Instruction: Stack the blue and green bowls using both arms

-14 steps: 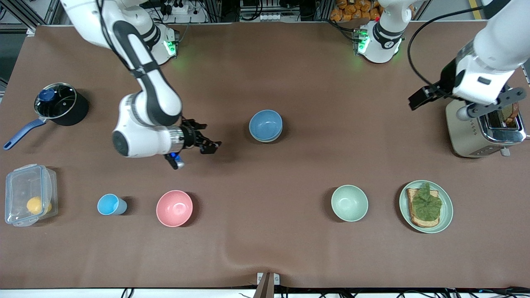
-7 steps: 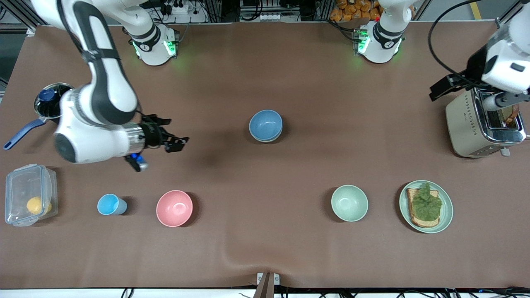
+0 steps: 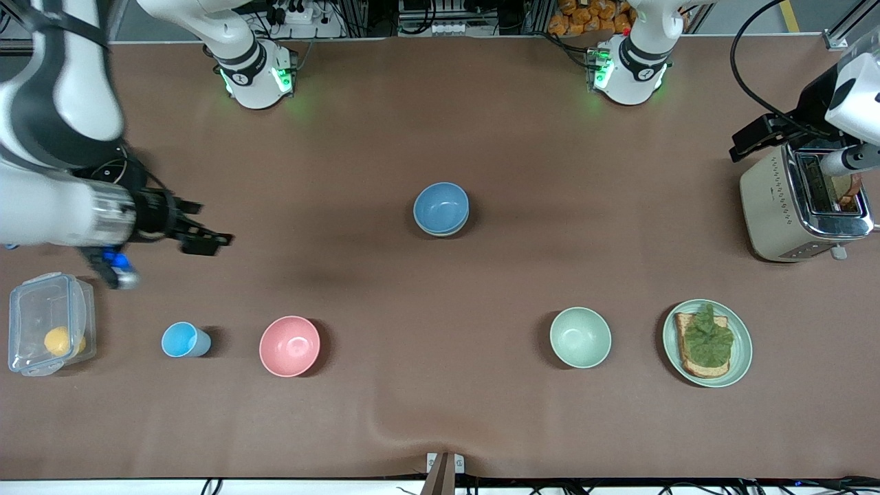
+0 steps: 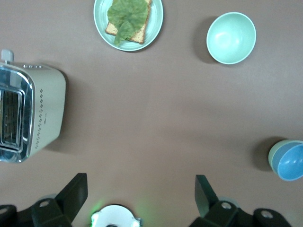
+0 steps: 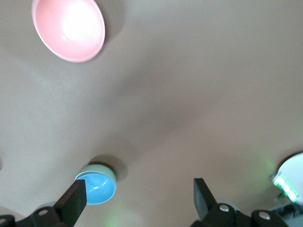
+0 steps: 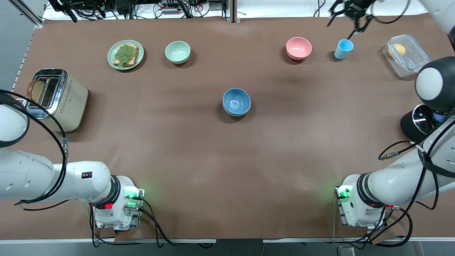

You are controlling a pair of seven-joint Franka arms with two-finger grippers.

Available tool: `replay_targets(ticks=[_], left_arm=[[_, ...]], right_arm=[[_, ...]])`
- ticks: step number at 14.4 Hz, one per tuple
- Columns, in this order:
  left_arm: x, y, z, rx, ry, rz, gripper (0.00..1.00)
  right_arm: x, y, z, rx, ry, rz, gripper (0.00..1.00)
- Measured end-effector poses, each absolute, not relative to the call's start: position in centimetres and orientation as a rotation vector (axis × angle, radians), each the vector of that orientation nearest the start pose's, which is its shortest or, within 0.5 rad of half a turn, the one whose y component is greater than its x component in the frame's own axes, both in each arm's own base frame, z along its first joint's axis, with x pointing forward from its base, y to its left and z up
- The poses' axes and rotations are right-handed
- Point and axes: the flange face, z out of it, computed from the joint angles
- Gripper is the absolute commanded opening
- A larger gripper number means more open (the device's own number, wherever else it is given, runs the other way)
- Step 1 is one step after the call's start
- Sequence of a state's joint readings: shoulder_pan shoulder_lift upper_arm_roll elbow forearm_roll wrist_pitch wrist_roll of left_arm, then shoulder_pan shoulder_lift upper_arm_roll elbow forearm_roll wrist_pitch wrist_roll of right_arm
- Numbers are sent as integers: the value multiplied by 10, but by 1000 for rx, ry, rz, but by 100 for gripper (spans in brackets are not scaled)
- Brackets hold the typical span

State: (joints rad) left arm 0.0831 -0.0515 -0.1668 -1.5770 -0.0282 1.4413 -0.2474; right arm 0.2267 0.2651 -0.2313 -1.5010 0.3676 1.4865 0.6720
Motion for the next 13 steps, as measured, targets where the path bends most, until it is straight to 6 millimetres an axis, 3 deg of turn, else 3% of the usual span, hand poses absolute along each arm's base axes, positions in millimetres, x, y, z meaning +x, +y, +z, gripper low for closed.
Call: replay_targets(ticks=[2, 6, 10, 13], left_arm=[[523, -46, 638, -3145, -155, 137, 100], [522, -53, 641, -3118, -83, 111, 100], [522, -57, 647, -3101, -67, 67, 100], [523, -55, 646, -3102, -71, 69, 100]], right_arm=[[605, 26, 523, -2807, 899, 438, 100], [589, 7, 569, -2902, 643, 278, 100], [570, -48, 606, -2966, 434, 135, 100], [556, -57, 632, -3015, 367, 41, 100]])
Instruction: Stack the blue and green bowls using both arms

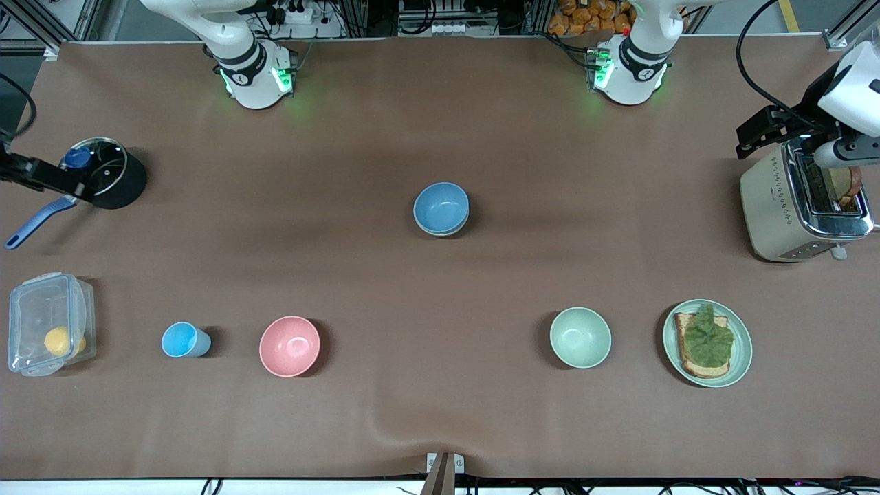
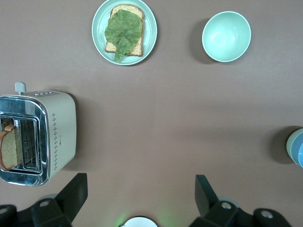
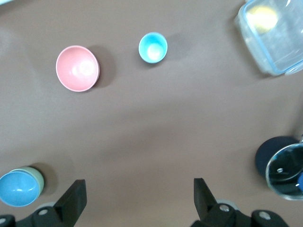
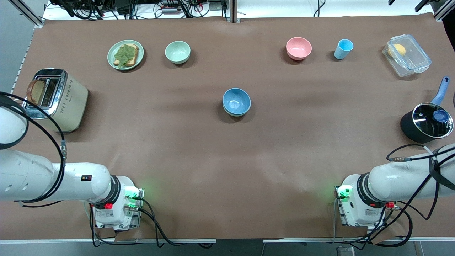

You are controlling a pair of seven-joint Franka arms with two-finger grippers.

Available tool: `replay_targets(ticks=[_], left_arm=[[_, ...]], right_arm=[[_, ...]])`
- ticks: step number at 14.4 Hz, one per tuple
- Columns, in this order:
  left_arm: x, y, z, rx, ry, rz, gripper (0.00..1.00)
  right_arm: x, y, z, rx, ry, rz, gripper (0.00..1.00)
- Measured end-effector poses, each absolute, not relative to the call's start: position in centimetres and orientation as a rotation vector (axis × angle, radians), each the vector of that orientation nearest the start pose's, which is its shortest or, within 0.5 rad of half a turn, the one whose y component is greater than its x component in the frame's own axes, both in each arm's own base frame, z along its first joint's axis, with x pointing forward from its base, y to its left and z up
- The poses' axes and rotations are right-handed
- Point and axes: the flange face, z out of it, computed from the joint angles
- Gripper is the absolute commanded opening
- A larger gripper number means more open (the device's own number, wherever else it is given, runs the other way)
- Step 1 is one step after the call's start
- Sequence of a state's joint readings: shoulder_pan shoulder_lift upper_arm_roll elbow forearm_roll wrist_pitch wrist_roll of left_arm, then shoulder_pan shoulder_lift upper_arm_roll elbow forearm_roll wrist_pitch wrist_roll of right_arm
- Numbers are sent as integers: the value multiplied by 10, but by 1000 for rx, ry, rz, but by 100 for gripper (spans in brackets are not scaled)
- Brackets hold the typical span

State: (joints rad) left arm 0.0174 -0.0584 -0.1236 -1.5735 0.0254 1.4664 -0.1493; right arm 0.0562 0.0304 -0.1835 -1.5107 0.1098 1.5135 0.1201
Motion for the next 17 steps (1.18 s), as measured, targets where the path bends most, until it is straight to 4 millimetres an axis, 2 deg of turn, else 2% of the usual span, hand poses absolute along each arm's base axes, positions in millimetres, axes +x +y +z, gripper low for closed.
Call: replay_targets(ticks=[2, 8, 12, 17], left_arm=[[523, -55, 645, -3102, -70, 69, 100], [524, -58, 646, -3105, -60, 51, 100], [524, -59, 646, -3105, -59, 49, 100], [524, -62, 646, -3116, -51, 50, 100]], right_arm=[[552, -51, 636, -3075, 289, 5, 100], [555, -5, 637, -3125, 55, -30, 100], [546, -6, 653, -3124, 28, -76, 100], [546, -4, 654, -3125, 21, -90, 100]])
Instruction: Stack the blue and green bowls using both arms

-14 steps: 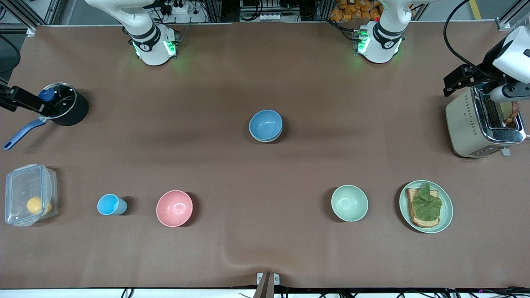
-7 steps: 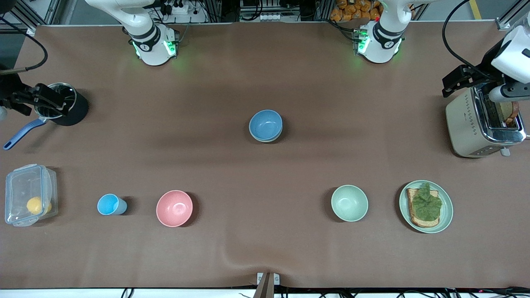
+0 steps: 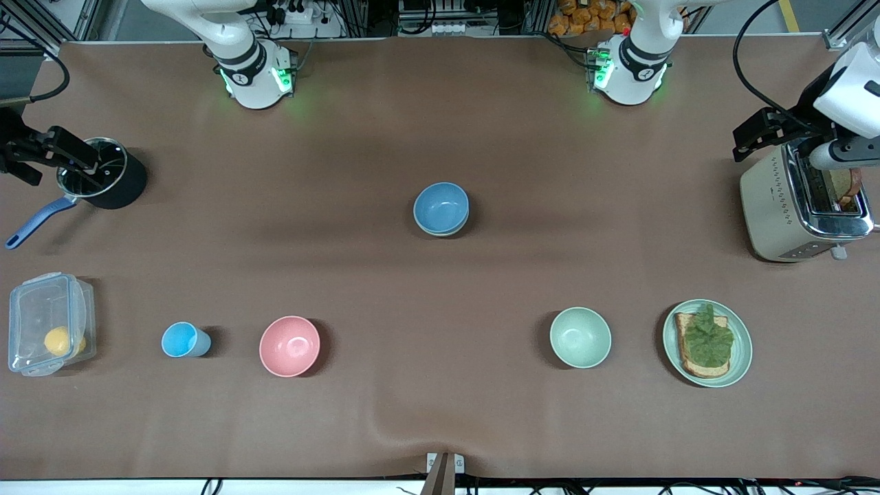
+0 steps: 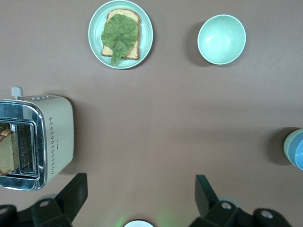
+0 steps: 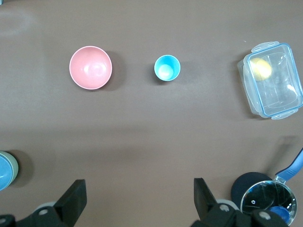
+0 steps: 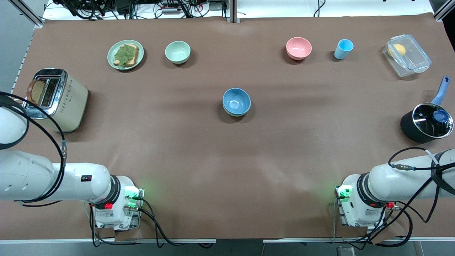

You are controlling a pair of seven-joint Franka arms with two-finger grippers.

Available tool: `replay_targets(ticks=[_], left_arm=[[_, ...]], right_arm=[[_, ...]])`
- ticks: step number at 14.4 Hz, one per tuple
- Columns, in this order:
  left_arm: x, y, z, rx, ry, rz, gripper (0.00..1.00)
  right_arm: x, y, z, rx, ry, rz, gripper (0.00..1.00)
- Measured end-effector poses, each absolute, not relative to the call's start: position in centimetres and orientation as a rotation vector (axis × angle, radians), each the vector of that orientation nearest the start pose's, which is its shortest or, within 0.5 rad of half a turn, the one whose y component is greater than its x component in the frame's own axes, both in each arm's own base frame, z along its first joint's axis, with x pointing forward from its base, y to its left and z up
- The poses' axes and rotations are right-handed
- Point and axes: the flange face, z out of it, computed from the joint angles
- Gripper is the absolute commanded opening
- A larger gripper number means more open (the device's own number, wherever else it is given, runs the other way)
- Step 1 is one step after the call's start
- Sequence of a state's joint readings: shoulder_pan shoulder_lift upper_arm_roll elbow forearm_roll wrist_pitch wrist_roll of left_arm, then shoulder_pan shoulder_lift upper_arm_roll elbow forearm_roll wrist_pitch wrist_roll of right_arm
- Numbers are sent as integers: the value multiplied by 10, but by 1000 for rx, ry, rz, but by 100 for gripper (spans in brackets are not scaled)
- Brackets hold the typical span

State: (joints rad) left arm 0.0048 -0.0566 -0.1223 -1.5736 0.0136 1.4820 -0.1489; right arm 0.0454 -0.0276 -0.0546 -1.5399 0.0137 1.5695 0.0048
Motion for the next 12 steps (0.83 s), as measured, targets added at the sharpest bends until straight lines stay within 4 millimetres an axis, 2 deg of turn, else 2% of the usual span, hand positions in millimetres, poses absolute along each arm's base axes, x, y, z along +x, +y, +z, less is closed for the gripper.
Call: replay_targets(ticks=[12], left_arm=[[524, -62, 646, -3137, -57, 55, 100]], right_arm=[[547, -6, 659, -3133, 25, -114, 100]])
